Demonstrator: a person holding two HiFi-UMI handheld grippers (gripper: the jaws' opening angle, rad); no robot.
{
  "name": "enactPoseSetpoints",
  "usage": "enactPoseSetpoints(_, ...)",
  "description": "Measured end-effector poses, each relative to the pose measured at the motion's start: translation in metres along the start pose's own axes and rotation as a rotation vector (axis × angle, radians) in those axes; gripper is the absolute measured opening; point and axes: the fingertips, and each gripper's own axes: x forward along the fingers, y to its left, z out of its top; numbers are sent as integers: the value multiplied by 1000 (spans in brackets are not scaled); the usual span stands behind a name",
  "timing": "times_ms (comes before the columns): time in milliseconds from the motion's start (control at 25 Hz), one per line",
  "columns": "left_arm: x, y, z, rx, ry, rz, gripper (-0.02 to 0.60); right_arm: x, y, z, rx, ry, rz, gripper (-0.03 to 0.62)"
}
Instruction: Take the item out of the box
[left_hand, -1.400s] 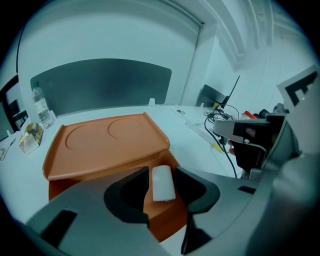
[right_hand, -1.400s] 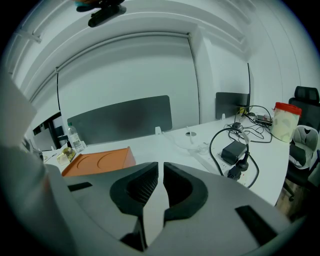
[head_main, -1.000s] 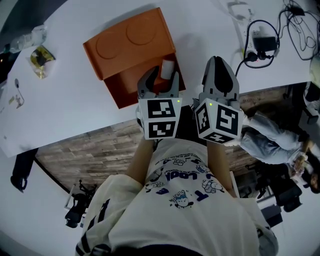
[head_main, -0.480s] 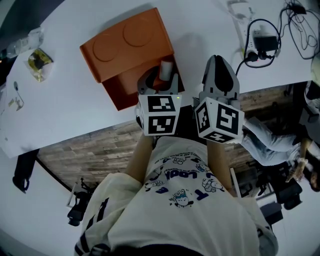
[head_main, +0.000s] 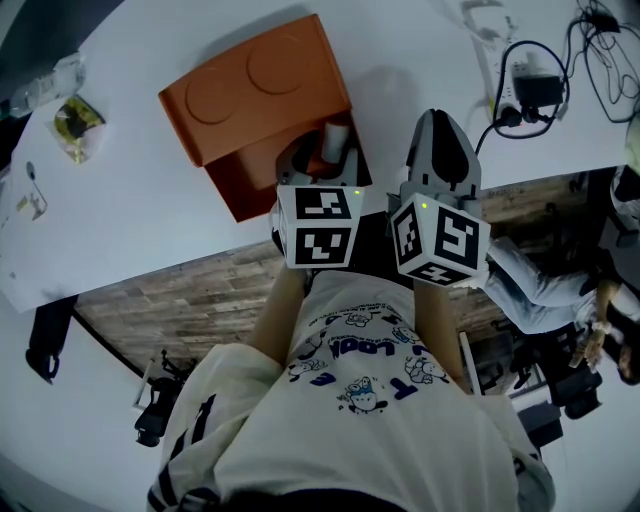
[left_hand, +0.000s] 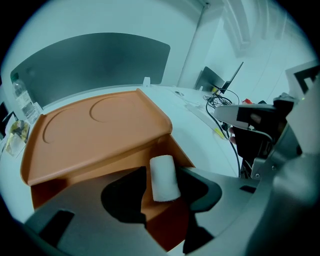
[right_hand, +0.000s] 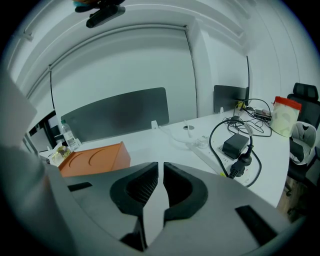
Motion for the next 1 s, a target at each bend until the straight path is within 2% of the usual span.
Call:
enactPoseSetpoints(800,11,-3,-8,-35,65,-52,206,9,-5,-7,16,23,-22,49)
enactPoseSetpoints(1000,15,-4,-12,-16,87,-49,190,11,-6,-8,20,28,-25,49)
